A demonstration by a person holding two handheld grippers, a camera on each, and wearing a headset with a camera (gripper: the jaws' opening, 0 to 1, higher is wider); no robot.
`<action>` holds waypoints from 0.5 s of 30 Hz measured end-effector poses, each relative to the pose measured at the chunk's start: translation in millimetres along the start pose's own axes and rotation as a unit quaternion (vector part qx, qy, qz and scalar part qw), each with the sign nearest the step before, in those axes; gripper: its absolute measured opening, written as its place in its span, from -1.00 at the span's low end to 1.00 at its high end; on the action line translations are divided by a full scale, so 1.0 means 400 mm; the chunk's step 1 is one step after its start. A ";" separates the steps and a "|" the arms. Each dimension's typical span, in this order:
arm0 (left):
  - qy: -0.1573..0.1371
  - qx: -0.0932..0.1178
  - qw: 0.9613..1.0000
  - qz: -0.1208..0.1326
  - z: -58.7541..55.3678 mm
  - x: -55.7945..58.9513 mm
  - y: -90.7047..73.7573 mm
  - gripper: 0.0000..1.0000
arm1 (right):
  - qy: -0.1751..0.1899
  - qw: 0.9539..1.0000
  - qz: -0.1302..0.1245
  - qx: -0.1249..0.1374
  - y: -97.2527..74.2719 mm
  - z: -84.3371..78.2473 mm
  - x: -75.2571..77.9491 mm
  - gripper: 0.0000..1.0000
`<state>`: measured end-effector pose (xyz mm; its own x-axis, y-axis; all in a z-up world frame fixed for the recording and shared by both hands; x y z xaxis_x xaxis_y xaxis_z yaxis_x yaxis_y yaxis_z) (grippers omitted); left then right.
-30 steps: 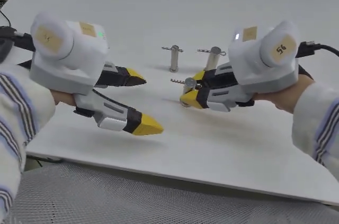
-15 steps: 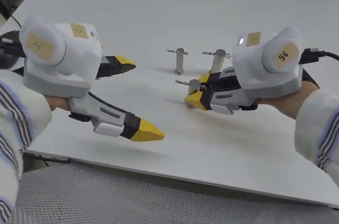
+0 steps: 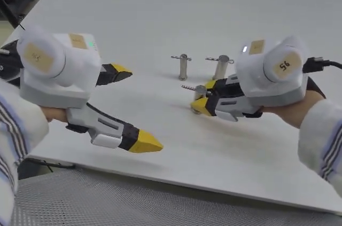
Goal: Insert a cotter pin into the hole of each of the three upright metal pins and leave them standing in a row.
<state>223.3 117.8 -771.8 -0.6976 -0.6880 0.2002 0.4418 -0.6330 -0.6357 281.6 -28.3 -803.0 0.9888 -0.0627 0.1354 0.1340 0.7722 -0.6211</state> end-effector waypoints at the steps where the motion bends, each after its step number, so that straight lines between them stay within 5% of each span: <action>1: 0.001 0.003 1.000 0.003 0.004 0.000 -0.002 0.99 | -0.001 1.000 -0.002 -0.002 -0.004 -0.004 0.002 -0.74; 15: 0.002 0.008 1.000 0.007 0.019 0.020 -0.005 0.92 | -0.007 1.000 0.013 0.005 -0.086 -0.063 0.042 -0.74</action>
<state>221.1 110.7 -763.0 -0.6933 -0.6957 0.1880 0.4613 -0.6288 -0.6260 295.3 -71.7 -798.7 0.9909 -0.0336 0.1300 0.1073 0.7803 -0.6162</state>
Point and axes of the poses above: the centre of the closed fingertips' face, and the gripper's own axes: y roughly forward along the fingers, x roughly to its right, z roughly out of its top, the point moved 6 cm from there along -y, roughly backward along the fingers, and after that the axes turned 10 degrees about -y, right-handed, at the moved point
